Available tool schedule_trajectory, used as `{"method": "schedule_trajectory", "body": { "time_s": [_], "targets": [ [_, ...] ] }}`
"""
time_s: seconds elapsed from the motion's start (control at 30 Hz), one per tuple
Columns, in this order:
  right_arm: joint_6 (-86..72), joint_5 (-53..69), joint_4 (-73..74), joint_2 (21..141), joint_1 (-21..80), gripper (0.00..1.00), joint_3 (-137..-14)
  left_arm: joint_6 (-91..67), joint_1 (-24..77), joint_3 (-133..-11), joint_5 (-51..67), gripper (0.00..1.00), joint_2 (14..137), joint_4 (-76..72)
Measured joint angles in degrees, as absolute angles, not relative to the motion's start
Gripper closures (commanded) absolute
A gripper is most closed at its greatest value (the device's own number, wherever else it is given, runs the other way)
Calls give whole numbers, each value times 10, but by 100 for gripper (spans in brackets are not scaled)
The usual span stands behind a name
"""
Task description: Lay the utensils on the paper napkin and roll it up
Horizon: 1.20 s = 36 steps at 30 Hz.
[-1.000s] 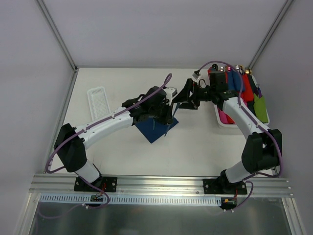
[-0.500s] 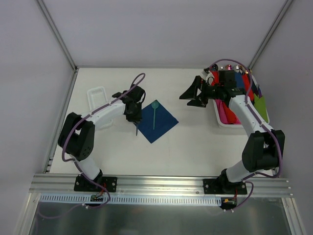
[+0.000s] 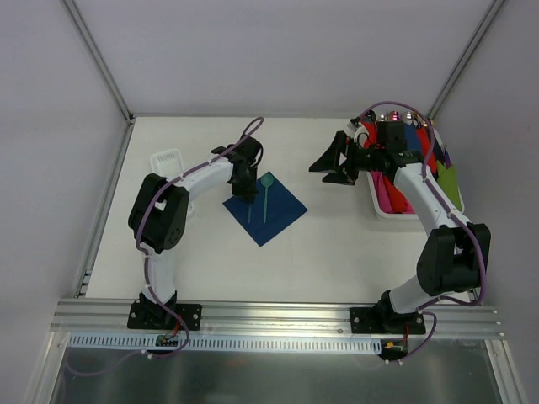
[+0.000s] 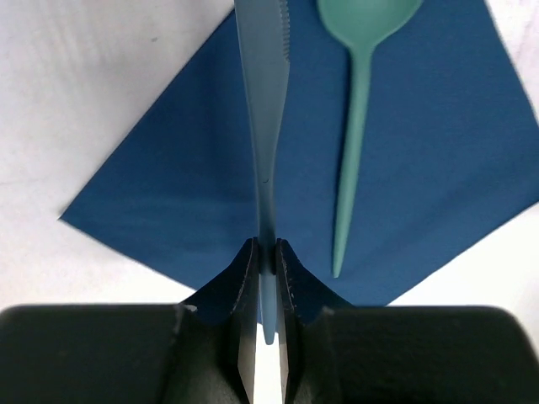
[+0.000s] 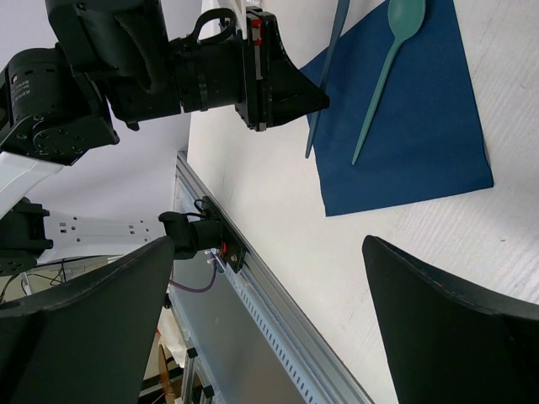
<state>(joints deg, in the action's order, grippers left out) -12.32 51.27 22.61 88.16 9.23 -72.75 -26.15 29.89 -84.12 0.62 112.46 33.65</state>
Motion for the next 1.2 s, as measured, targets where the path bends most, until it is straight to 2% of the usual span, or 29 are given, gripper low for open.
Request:
{"method": "schedule_trajectory", "body": {
  "time_s": [1.2],
  "targets": [
    [-123, 514, 229, 882, 91, 1, -728, -259, 288, -898, 75, 91, 1209, 319]
  ]
}}
